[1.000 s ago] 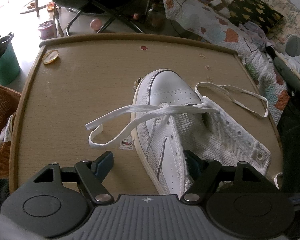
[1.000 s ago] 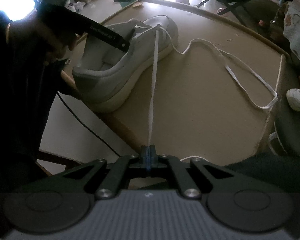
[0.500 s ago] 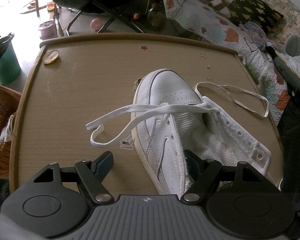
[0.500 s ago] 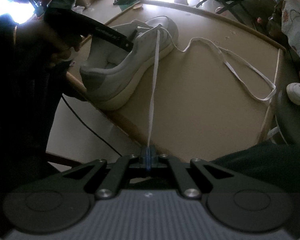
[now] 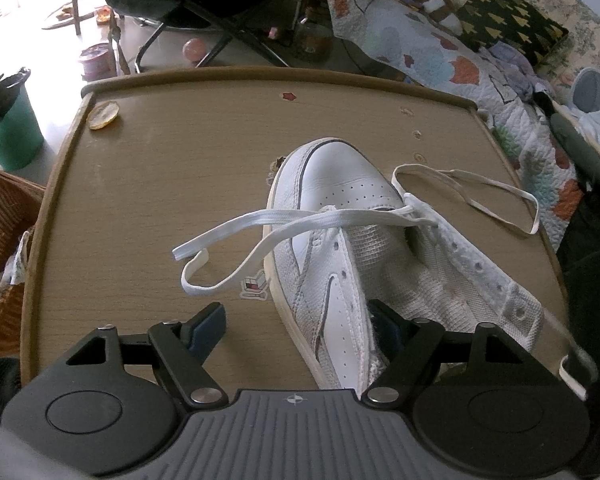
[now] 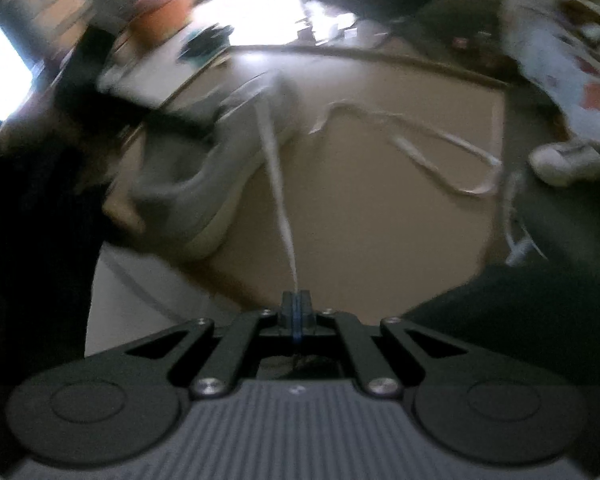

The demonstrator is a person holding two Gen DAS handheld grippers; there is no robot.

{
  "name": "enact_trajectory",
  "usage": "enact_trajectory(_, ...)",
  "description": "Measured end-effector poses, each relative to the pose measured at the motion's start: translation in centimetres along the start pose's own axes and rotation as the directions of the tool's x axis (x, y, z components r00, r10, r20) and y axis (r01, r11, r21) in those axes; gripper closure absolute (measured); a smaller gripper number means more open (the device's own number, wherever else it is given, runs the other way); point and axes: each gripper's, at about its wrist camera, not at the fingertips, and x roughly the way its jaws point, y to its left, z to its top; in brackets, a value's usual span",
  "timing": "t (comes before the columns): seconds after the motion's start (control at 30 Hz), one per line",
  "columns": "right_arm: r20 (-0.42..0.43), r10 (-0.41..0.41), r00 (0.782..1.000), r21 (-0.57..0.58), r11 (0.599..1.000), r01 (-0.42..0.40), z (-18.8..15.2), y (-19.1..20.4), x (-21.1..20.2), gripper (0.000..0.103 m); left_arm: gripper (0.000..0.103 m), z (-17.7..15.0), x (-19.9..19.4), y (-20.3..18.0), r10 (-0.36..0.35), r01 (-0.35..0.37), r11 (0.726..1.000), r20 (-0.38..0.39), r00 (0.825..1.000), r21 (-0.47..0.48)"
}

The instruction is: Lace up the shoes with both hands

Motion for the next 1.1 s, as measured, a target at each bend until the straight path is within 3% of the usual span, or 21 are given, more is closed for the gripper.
enact_trajectory(0.27,0.056,-0.126,0.99,0.199,0.973,0.112,1.4,-2.3,-0.2,0.102,0.021,0.0,0.0,-0.1,0.009,-0.009,1.0,0.003,1.0,0.004)
enact_trajectory(0.5,0.081,-0.259,0.962,0.401,0.893,0.207,4.2,-5.1,1.2,0.1,0.021,-0.1,0.0,-0.1,0.008,-0.008,1.0,0.006,1.0,0.001)
enact_trajectory(0.6,0.077,-0.271,0.959,0.445,0.871,0.211,5.3,-5.8,2.1,0.096,0.021,-0.1,0.0,0.0,0.006,-0.006,1.0,0.007,1.0,-0.002)
enact_trajectory(0.67,0.058,-0.284,0.957,0.437,0.869,0.232,5.7,-5.7,2.3,0.088,0.021,-0.1,0.0,0.1,0.002,-0.002,1.0,0.008,1.0,-0.005)
enact_trajectory(0.73,0.042,-0.293,0.955,0.42,0.873,0.249,5.9,-5.6,2.4,0.071,0.02,-0.2,0.1,0.1,0.0,0.0,1.0,0.009,1.0,-0.008)
enact_trajectory(0.93,0.002,-0.292,0.956,0.354,0.895,0.272,5.5,-5.3,2.0,0.07,0.018,-0.2,0.1,0.1,0.003,-0.003,1.0,0.011,1.0,-0.006)
enact_trajectory(1.1,0.062,-0.205,0.977,0.164,0.967,0.193,6.0,-2.6,3.4,0.07,0.018,-0.3,0.1,0.1,0.001,-0.001,1.0,0.012,1.0,-0.003)
